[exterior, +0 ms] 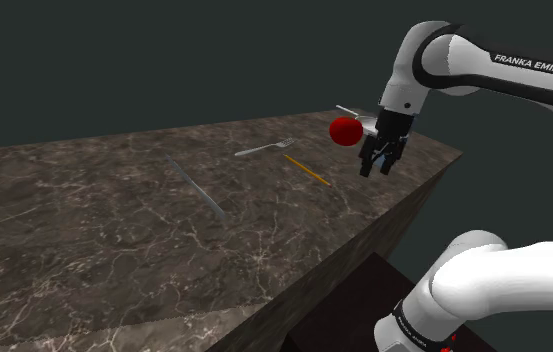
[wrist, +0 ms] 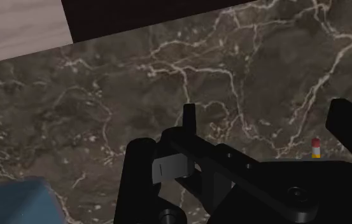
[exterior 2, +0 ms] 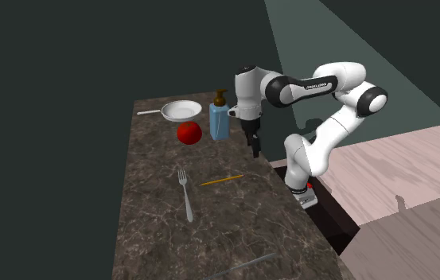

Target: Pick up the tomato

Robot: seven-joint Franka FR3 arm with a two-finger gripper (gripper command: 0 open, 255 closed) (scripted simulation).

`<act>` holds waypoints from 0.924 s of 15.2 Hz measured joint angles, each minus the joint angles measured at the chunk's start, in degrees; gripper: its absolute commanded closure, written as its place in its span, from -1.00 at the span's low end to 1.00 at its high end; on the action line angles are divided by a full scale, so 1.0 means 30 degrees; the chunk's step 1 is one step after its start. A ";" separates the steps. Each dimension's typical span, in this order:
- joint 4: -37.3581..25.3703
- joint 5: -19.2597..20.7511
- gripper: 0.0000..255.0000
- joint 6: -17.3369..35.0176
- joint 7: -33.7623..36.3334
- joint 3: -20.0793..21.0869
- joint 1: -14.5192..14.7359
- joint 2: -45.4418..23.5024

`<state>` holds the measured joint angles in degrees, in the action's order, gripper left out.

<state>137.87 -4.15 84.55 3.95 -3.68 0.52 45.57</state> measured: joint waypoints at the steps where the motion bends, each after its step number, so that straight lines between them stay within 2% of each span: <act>1: 0.0000 0.0000 -1.00 0.0000 0.0000 0.0000 0.0000 0.0000; 6: -0.1761 0.0184 -1.00 0.1340 0.2030 0.0359 -0.0868 -0.2356; 14: -0.5915 0.1081 -1.00 0.3033 0.6125 0.0683 -0.2575 -0.6795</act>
<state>120.12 -0.90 93.65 22.32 -1.63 -7.21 25.19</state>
